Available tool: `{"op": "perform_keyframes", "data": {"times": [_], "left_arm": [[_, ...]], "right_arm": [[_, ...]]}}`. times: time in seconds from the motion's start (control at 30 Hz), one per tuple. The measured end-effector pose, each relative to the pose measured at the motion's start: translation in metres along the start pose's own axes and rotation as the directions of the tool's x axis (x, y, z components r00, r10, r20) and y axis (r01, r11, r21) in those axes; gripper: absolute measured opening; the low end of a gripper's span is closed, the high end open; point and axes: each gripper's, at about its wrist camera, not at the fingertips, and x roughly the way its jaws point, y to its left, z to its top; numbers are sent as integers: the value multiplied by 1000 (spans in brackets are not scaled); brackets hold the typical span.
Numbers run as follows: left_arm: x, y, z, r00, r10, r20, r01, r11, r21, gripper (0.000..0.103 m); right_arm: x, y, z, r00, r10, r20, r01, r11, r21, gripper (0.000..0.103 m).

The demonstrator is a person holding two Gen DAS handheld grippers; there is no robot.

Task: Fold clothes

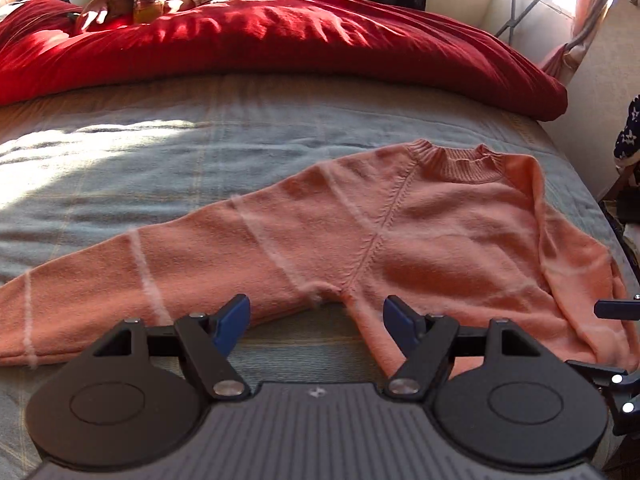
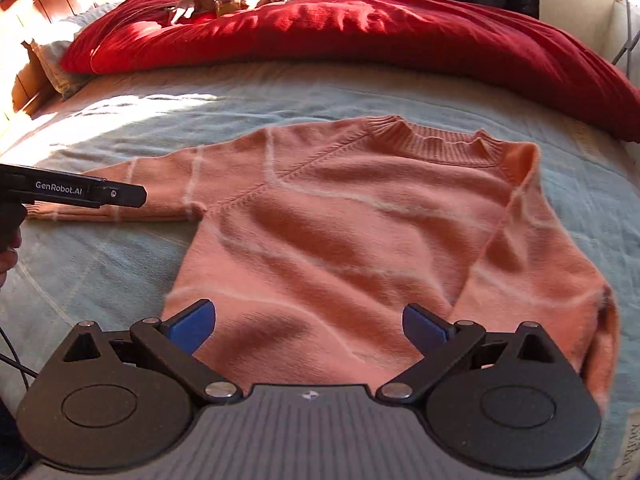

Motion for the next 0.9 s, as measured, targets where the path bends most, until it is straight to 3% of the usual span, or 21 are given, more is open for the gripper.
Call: {"op": "perform_keyframes", "data": {"times": [0.27, 0.63, 0.83, 0.9], "left_arm": [[26, -97, 1, 984, -165, -65, 170, 982, 79, 74], [45, -147, -16, 966, -198, -167, 215, 973, 90, 74], [52, -157, -18, 966, -183, -184, 206, 972, 113, 74], [54, -159, -18, 965, -181, -190, 204, 972, 114, 74]], "right_arm": [[-4, -42, -32, 980, -188, -71, 186, 982, -29, 103], [-20, -82, -65, 954, -268, -133, 262, 963, -61, 103], [-20, -112, -84, 908, -370, -196, 366, 929, -58, 103], [-17, -116, -85, 905, -370, -210, 370, 928, -39, 103]]}}
